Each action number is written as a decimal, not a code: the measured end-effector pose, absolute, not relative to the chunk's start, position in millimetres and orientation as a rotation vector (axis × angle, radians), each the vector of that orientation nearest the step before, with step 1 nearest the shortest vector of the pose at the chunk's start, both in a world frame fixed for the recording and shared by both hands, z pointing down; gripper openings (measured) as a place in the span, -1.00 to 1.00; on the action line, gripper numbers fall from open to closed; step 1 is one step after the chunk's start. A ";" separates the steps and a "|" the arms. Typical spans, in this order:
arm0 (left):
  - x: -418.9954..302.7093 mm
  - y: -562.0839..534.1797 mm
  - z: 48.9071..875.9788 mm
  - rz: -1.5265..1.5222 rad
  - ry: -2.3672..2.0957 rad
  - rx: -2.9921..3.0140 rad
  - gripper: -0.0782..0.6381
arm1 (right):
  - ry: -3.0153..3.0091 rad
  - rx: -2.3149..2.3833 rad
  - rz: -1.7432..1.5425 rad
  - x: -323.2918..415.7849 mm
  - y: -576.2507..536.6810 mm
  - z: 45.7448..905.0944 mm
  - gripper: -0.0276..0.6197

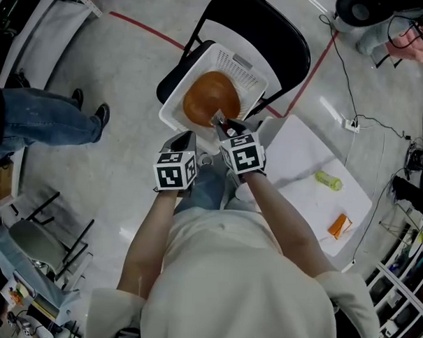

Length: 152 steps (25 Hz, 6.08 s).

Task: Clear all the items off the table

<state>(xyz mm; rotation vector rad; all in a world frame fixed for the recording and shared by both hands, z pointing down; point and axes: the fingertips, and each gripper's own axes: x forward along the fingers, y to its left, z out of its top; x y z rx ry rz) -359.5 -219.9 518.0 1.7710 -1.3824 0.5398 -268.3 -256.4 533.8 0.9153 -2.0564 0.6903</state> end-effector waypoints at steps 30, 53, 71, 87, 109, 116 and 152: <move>-352.9 -211.4 508.8 0.579 -1.349 1.846 -0.76 | -2.023 1.004 0.606 -251.8 -244.3 525.0 -0.92; -311.3 -216.7 486.8 0.581 -1.234 1.982 -0.76 | -2.044 1.215 0.693 -218.3 -236.2 496.2 -0.92; -175.9 -201.9 480.3 0.732 -0.897 2.199 -0.76 | -1.882 1.562 0.827 -90.0 -195.2 481.8 -0.92; -21.4 -141.3 500.1 0.851 -0.688 2.268 -0.76 | -1.711 1.765 0.956 72.9 -108.1 498.8 -0.92; 100.4 -75.9 567.5 0.942 -0.716 2.190 -0.76 | -1.569 1.785 1.095 232.8 -22.3 584.3 -0.91; 122.2 -65.8 598.5 0.948 -0.745 2.140 -0.76 | -1.543 1.748 1.153 271.0 -16.9 632.5 -0.64; 162.6 -28.4 720.8 1.118 -0.689 2.026 -0.76 | -1.769 1.780 0.976 336.1 -85.1 763.1 0.07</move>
